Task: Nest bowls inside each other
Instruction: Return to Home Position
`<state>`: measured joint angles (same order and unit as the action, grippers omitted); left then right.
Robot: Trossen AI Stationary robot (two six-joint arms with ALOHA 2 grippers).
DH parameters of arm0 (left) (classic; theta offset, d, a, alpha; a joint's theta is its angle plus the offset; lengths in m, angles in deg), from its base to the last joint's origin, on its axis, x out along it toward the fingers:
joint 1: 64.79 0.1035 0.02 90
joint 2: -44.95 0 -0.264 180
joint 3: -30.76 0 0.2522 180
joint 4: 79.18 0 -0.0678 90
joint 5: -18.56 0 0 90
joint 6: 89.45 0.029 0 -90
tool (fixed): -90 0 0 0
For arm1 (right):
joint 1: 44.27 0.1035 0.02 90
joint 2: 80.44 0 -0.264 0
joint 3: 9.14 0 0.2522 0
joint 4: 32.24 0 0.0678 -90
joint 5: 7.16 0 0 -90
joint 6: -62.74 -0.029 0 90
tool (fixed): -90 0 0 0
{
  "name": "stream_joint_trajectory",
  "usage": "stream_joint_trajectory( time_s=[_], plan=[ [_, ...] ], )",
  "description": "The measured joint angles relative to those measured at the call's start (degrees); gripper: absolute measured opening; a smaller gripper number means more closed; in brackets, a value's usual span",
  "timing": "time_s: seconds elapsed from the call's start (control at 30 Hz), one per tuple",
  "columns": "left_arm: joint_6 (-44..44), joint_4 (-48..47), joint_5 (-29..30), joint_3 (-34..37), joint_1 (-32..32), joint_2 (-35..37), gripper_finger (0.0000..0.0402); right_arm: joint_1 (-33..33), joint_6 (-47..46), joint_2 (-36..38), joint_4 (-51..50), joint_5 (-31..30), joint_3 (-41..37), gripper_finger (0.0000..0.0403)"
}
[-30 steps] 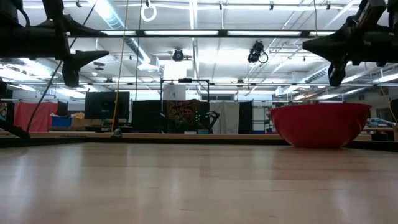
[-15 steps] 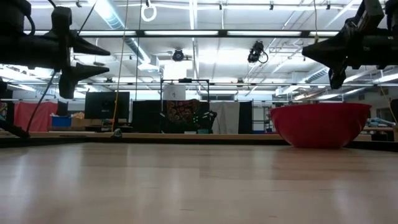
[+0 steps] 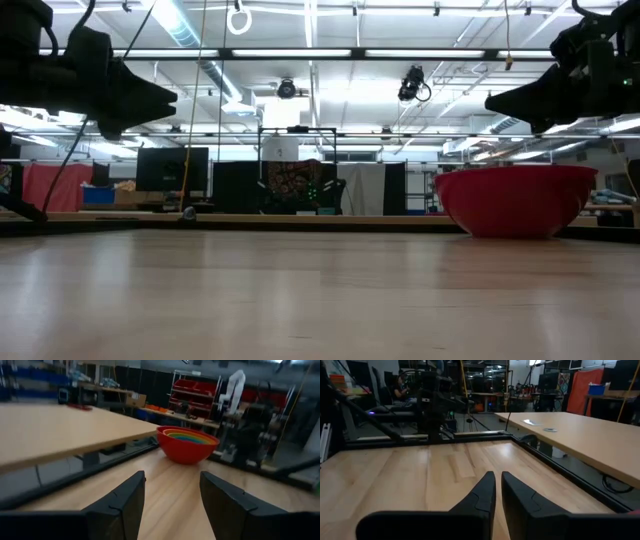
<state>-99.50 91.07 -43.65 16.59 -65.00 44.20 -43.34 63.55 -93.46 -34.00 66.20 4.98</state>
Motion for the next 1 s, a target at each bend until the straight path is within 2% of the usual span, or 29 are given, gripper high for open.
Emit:
stream_joint_trajectory(
  time_s=[0.1, 1.0],
  plan=[
    [3.7, 0.0, 0.0, 0.0, 0.0, 0.0, 0.0192, 0.0, 0.3, 0.0, 0.0, 0.1, 0.0, 0.0039],
    [3.4, 0.0, 0.0, 0.0, 0.0, 0.0, 0.0192, 0.0, 0.3, 0.0, 0.2, 0.2, 0.0, 0.0039]
  ],
)
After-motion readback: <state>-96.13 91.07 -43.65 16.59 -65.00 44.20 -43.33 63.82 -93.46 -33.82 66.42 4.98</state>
